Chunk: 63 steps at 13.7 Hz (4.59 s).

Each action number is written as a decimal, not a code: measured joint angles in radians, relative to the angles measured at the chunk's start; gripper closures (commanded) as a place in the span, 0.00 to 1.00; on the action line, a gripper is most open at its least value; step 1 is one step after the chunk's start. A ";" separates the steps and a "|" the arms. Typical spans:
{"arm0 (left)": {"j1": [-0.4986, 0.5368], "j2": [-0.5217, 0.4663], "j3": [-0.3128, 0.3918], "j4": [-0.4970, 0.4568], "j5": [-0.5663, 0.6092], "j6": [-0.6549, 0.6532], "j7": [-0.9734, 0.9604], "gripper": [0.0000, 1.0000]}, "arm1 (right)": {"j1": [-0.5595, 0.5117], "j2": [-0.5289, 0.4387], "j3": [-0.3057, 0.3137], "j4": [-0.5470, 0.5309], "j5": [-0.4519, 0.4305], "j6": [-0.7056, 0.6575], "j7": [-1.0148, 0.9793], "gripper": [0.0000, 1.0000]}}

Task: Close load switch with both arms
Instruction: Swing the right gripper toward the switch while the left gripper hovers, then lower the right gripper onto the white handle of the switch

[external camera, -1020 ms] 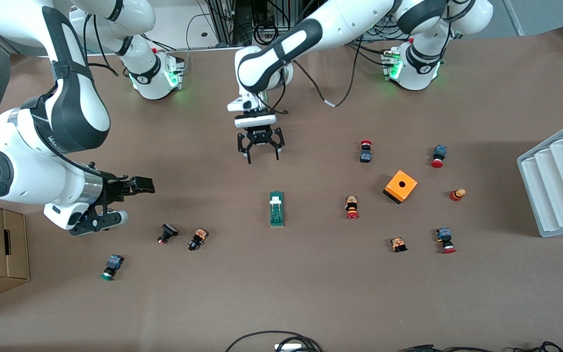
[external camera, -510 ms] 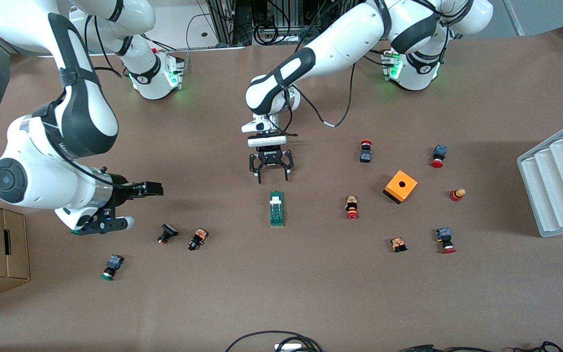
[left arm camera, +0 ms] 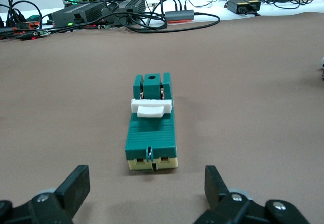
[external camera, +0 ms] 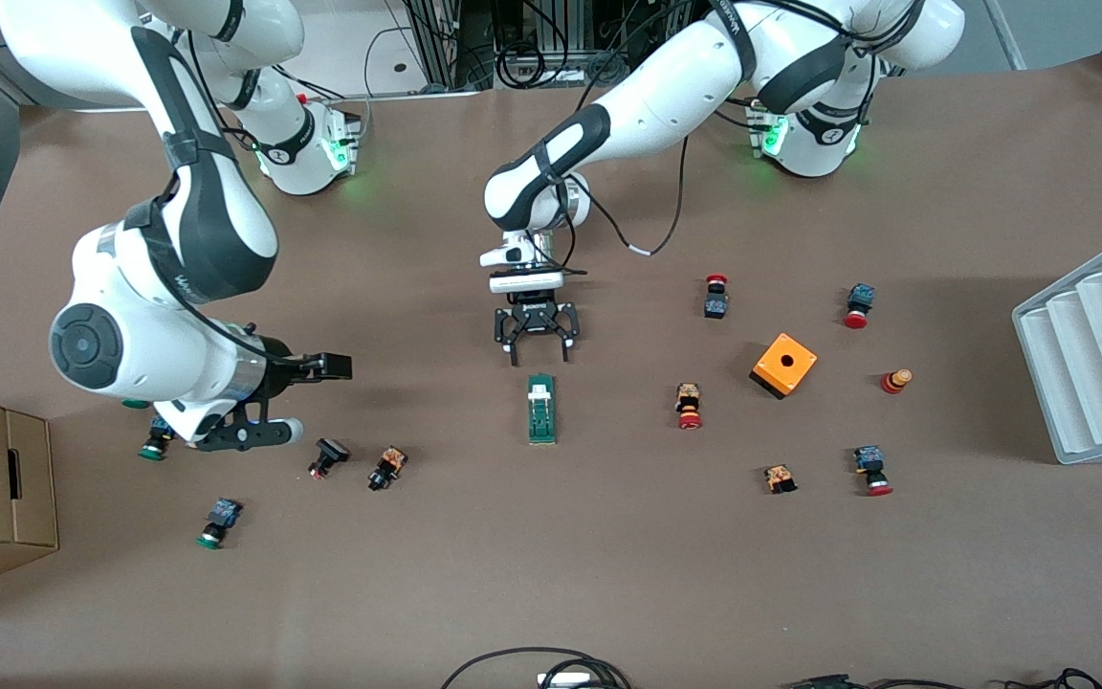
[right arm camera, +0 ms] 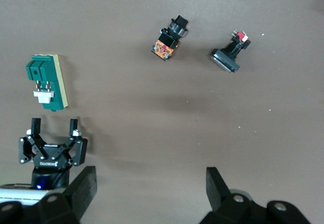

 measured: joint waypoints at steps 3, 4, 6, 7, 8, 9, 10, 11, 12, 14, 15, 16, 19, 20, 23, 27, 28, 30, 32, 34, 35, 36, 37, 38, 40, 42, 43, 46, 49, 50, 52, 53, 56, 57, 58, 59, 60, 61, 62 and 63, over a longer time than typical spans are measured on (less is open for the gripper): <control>-0.001 0.006 0.001 0.001 0.000 -0.001 -0.033 0.00 | 0.036 0.004 0.001 -0.022 0.000 0.047 0.065 0.04; -0.002 0.006 0.002 0.001 0.000 -0.001 -0.068 0.00 | 0.053 0.006 0.001 -0.032 0.000 0.069 0.090 0.04; -0.003 0.007 0.002 0.002 0.000 -0.001 -0.115 0.00 | 0.090 0.012 0.002 -0.049 0.000 0.106 0.152 0.05; -0.007 0.007 0.002 0.002 0.000 -0.001 -0.126 0.00 | 0.108 0.015 0.002 -0.053 0.000 0.118 0.187 0.05; -0.011 0.007 0.002 0.002 0.001 -0.001 -0.130 0.00 | 0.126 0.017 0.002 -0.053 0.000 0.125 0.220 0.05; -0.015 0.008 0.002 0.002 0.001 -0.001 -0.131 0.00 | 0.142 0.021 0.002 -0.054 0.000 0.133 0.251 0.06; -0.019 0.012 0.003 0.002 0.004 -0.004 -0.131 0.00 | 0.158 0.025 0.002 -0.054 0.000 0.144 0.277 0.06; -0.024 0.017 0.008 0.002 0.016 -0.014 -0.131 0.00 | 0.173 0.028 0.001 -0.056 0.000 0.156 0.301 0.06; -0.031 0.025 0.015 0.002 0.029 -0.025 -0.135 0.00 | 0.185 0.032 0.002 -0.057 0.000 0.165 0.326 0.06; -0.043 0.041 0.023 0.003 0.057 -0.051 -0.158 0.00 | 0.209 0.045 0.001 -0.060 0.000 0.191 0.381 0.06; -0.052 0.044 0.030 0.004 0.063 -0.060 -0.165 0.00 | 0.224 0.053 0.001 -0.063 0.000 0.207 0.409 0.06; -0.061 0.045 0.039 0.005 0.063 -0.061 -0.168 0.00 | 0.240 0.062 0.001 -0.064 0.000 0.222 0.431 0.06; -0.068 0.050 0.044 0.016 0.063 -0.061 -0.170 0.00 | 0.271 0.079 0.001 -0.064 -0.013 0.245 0.441 0.05; -0.068 0.052 0.044 0.018 0.063 -0.061 -0.170 0.00 | 0.274 0.080 0.001 -0.064 -0.048 0.246 0.404 0.05; -0.069 0.055 0.044 0.025 0.063 -0.060 -0.170 0.00 | 0.313 0.089 0.001 -0.065 -0.156 0.279 0.273 0.05; -0.069 0.059 0.045 0.033 0.063 -0.060 -0.170 0.00 | 0.393 0.138 0.001 -0.066 -0.256 0.391 0.244 0.05; -0.069 0.059 0.045 0.033 0.063 -0.060 -0.170 0.00 | 0.411 0.153 0.000 -0.066 -0.301 0.418 0.244 0.05; -0.069 0.059 0.045 0.034 0.063 -0.060 -0.170 0.00 | 0.434 0.176 0.000 -0.066 -0.392 0.452 0.244 0.05; -0.069 0.059 0.045 0.034 0.063 -0.060 -0.170 0.00 | 0.443 0.185 0.000 -0.066 -0.481 0.469 0.243 0.05; -0.069 0.060 0.045 0.034 0.063 -0.060 -0.170 0.00 | 0.445 0.187 0.000 -0.066 -0.552 0.479 0.239 0.05; -0.069 0.060 0.045 0.034 0.063 -0.060 -0.170 0.00 | 0.447 0.189 0.000 -0.066 -0.569 0.489 0.237 0.05; -0.069 0.060 0.045 0.034 0.063 -0.060 -0.170 0.00 | 0.451 0.191 0.000 -0.066 -0.574 0.500 0.229 0.05; -0.069 0.060 0.045 0.034 0.063 -0.060 -0.170 0.00 | 0.456 0.194 0.000 -0.066 -0.580 0.509 0.215 0.05; -0.069 0.060 0.045 0.034 0.063 -0.060 -0.170 0.00 | 0.461 0.196 0.000 -0.066 -0.592 0.518 0.198 0.05; -0.069 0.060 0.045 0.034 0.063 -0.060 -0.170 0.00 | 0.465 0.206 0.000 -0.066 -0.615 0.541 0.178 0.05; -0.069 0.060 0.045 0.034 0.063 -0.060 -0.170 0.00 | 0.466 0.225 0.000 -0.066 -0.666 0.577 0.159 0.06; -0.069 0.060 0.045 0.034 0.063 -0.060 -0.170 0.00 | 0.468 0.237 0.001 -0.067 -0.701 0.594 0.157 0.06; -0.069 0.060 0.045 0.034 0.063 -0.060 -0.170 0.00 | 0.474 0.265 0.001 -0.067 -0.759 0.629 0.154 0.06; -0.069 0.060 0.045 0.034 0.063 -0.060 -0.170 0.00 | 0.476 0.278 0.001 -0.067 -0.806 0.646 0.149 0.08; -0.069 0.060 0.045 0.034 0.063 -0.060 -0.170 0.00 | 0.477 0.284 0.001 -0.067 -0.812 0.650 0.149 0.08; -0.069 0.060 0.045 0.034 0.063 -0.060 -0.170 0.00 | 0.482 0.296 0.001 -0.067 -0.812 0.665 0.146 0.08; -0.069 0.060 0.045 0.034 0.063 -0.060 -0.170 0.00 | 0.485 0.302 0.001 -0.068 -0.812 0.667 0.146 0.08; -0.070 0.060 0.045 0.034 0.063 -0.060 -0.170 0.00 | 0.499 0.315 0.002 -0.075 -0.812 0.670 0.146 0.08; -0.070 0.060 0.045 0.035 0.063 -0.060 -0.170 0.00 | 0.506 0.316 0.002 -0.079 -0.812 0.670 0.146 0.08; -0.070 0.060 0.045 0.035 0.063 -0.060 -0.170 0.00 | 0.512 0.316 0.002 -0.083 -0.812 0.670 0.146 0.08; -0.070 0.060 0.045 0.035 0.063 -0.060 -0.170 0.00 | 0.517 0.316 0.002 -0.087 -0.812 0.670 0.146 0.08; -0.070 0.060 0.045 0.035 0.063 -0.060 -0.170 0.00 | 0.520 0.316 0.002 -0.090 -0.812 0.670 0.146 0.08; -0.070 0.060 0.045 0.035 0.063 -0.060 -0.170 0.00 | 0.521 0.316 0.002 -0.092 -0.812 0.670 0.146 0.08; -0.070 0.060 0.045 0.035 0.063 -0.060 -0.170 0.00 | 0.521 0.316 0.002 -0.092 -0.812 0.670 0.146 0.08; -0.070 0.060 0.045 0.035 0.063 -0.060 -0.170 0.00 | 0.521 0.316 0.002 -0.092 -0.812 0.670 0.146 0.08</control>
